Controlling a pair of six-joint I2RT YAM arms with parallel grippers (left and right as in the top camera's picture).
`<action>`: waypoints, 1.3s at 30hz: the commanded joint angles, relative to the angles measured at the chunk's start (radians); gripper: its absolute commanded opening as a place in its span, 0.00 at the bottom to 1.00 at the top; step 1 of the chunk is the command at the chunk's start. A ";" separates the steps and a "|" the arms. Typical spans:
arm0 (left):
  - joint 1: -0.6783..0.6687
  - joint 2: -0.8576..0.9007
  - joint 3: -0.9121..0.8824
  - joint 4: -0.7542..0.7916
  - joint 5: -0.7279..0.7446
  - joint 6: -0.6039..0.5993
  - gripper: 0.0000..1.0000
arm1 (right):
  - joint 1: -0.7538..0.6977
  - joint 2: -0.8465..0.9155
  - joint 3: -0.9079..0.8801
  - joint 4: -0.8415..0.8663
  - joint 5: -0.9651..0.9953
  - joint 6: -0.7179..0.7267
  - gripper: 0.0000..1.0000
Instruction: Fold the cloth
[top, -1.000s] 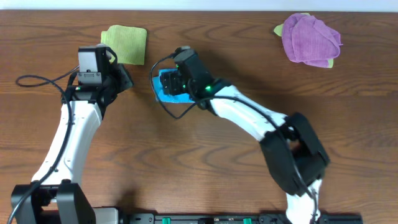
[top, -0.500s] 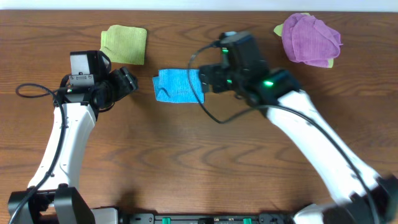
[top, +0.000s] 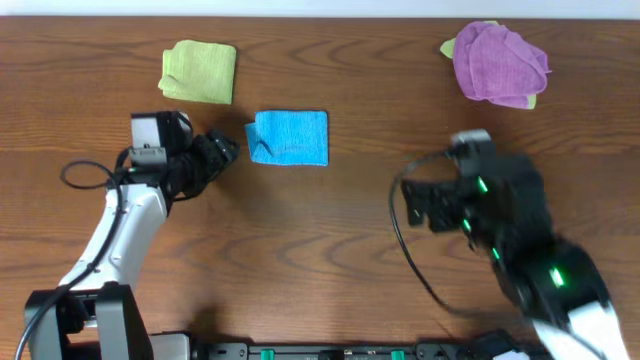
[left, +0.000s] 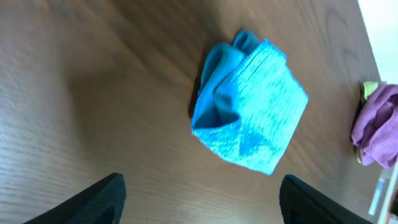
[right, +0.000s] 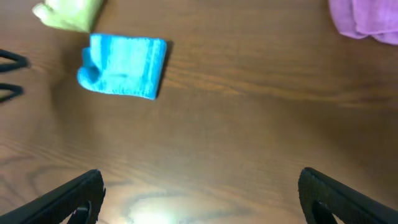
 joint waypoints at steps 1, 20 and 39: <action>-0.027 0.010 -0.039 0.046 0.023 -0.079 0.84 | -0.020 -0.143 -0.081 -0.003 -0.020 0.028 0.99; -0.150 0.247 -0.087 0.396 0.000 -0.314 0.87 | -0.036 -0.360 -0.184 -0.094 -0.019 0.094 0.99; -0.189 0.416 -0.087 0.618 -0.049 -0.388 0.68 | -0.036 -0.360 -0.184 -0.094 -0.019 0.095 0.99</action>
